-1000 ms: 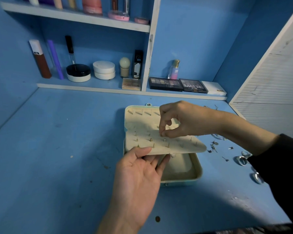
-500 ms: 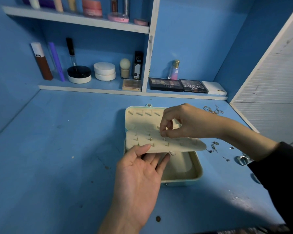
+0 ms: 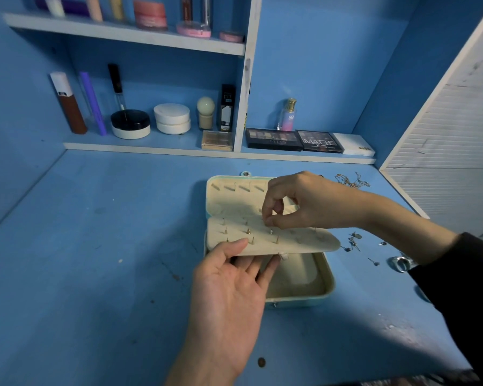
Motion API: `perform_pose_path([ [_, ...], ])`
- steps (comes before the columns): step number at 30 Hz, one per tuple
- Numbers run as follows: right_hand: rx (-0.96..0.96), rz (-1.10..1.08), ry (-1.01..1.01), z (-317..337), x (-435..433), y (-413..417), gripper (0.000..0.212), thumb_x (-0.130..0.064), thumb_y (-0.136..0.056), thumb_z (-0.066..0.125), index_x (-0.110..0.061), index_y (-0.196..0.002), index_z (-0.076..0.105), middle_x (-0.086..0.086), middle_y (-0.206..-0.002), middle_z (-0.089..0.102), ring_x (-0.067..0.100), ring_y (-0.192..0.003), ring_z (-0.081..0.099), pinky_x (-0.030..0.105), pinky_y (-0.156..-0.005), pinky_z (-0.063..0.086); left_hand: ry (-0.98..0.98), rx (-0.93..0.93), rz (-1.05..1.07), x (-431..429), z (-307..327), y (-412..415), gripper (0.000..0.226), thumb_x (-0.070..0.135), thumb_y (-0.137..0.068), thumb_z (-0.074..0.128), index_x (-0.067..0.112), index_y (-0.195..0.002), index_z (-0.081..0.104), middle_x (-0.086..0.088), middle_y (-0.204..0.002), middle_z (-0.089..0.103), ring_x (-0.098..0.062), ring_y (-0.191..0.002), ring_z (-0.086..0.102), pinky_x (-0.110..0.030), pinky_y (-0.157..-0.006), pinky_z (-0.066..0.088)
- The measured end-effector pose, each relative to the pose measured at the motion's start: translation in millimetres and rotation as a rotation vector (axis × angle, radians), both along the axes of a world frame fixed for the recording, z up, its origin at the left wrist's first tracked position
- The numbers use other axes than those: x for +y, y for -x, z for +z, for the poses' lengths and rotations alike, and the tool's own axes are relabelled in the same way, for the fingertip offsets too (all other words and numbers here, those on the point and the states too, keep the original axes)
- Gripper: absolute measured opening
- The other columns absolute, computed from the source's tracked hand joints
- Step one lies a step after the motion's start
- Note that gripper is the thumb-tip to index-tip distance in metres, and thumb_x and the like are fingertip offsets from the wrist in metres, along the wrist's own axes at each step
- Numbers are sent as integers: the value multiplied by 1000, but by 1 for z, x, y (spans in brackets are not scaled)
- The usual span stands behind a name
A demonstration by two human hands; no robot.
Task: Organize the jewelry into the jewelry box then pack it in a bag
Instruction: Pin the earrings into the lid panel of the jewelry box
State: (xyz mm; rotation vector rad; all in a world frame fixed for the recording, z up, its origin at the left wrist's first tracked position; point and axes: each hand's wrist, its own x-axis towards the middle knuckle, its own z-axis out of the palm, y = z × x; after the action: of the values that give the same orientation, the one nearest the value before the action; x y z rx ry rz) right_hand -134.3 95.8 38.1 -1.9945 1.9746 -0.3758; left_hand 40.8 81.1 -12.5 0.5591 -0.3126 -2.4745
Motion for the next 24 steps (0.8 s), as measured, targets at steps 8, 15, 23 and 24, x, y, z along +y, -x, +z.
perform_pose_path([
  [8, 0, 19, -8, 2, 0, 1, 7, -14, -82, 68, -19, -84, 72, -5, -79, 57, 6, -73, 51, 9, -66, 35, 2, 12, -11, 0, 0, -2, 47, 10, -75, 48, 12, -121, 59, -11, -114, 69, -25, -107, 65, -43, -103, 40],
  [15, 19, -26, -67, 0, -3, -1, 5, -17, -82, 68, -17, -83, 73, -12, -76, 59, 4, -72, 52, 10, -65, 35, -18, 33, -21, -2, -2, 0, 51, 7, -76, 45, 13, -125, 58, -11, -118, 67, -24, -112, 62, -40, -101, 41],
  [23, 11, -96, 21, 7, 12, -5, 6, -30, -86, 63, -29, -92, 66, -13, -78, 60, 1, -75, 53, 10, -65, 38, 7, -11, -18, -1, 0, 0, 42, 11, -72, 50, 14, -113, 61, -10, -112, 69, -24, -108, 64, -42, -104, 40],
  [24, -28, -91, 51, 11, 18, -5, 7, -35, -84, 64, -31, -91, 64, -13, -76, 59, 3, -75, 54, 13, -64, 38, 13, -18, -17, -1, 0, 0, 43, 11, -72, 51, 14, -114, 61, -10, -112, 69, -24, -108, 64, -42, -105, 40],
])
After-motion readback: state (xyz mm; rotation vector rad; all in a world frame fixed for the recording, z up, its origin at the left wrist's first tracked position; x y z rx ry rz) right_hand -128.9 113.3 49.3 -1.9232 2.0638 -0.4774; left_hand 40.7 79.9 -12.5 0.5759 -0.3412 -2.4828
